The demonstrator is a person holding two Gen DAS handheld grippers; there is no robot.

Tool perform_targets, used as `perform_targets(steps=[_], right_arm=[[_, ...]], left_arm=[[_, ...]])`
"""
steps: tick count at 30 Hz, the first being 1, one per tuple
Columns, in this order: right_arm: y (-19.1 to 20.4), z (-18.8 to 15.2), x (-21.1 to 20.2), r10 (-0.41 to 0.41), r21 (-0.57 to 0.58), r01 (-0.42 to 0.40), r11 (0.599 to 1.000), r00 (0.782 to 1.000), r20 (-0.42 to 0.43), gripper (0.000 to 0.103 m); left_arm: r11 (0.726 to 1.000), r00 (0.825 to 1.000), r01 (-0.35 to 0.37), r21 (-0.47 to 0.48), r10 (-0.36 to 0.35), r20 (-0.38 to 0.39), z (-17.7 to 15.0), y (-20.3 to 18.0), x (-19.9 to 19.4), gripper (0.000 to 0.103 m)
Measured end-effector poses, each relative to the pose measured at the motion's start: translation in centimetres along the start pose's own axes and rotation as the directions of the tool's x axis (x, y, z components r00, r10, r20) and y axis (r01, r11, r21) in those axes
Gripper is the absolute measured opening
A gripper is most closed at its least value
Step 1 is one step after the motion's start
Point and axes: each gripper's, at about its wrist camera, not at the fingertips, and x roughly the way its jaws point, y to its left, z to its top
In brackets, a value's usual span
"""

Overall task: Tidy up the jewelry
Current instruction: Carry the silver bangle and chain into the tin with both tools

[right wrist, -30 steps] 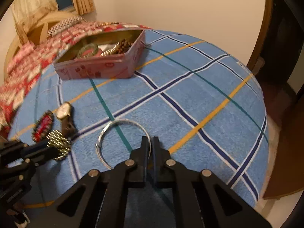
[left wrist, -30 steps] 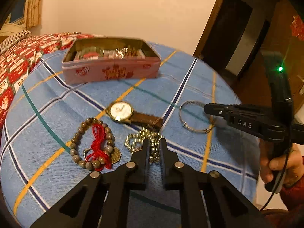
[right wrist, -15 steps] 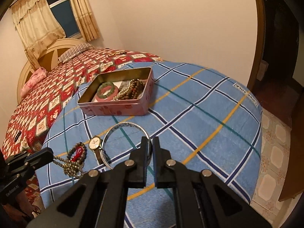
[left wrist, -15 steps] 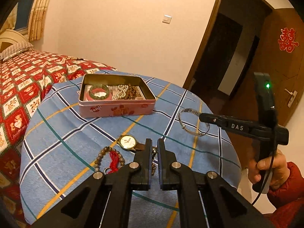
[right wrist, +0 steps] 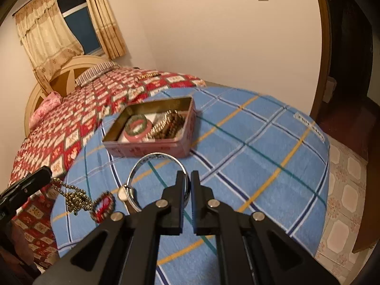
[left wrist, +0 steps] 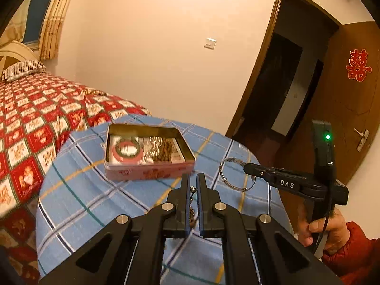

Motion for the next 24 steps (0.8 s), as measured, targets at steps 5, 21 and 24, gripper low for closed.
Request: perform_targets(steps=[5, 21, 24], right_arm=[[1.2, 2.6, 0.2, 0.021, -0.02, -0.019, 1.0, 0.998, 0.062, 0.007], [2.1, 9.3, 9.6, 0.042, 0.046, -0.045, 0.998, 0.997, 0.064, 0.007], [1.7, 9.5, 11.3, 0.027, 0.058, -0.03, 0.998, 0.999, 0.046, 0.007]], left_arm=[[1.0, 0.999, -0.014, 0.013, 0.013, 0.051, 3.0, 0.7, 0.6, 0.004], [0.998, 0.997, -0.064, 0.008, 0.063, 0.047, 8.3, 5.0, 10.1, 0.004], [0.998, 0.997, -0.065, -0.009, 0.065, 0.033, 8.4, 6.0, 12.1, 0.004]])
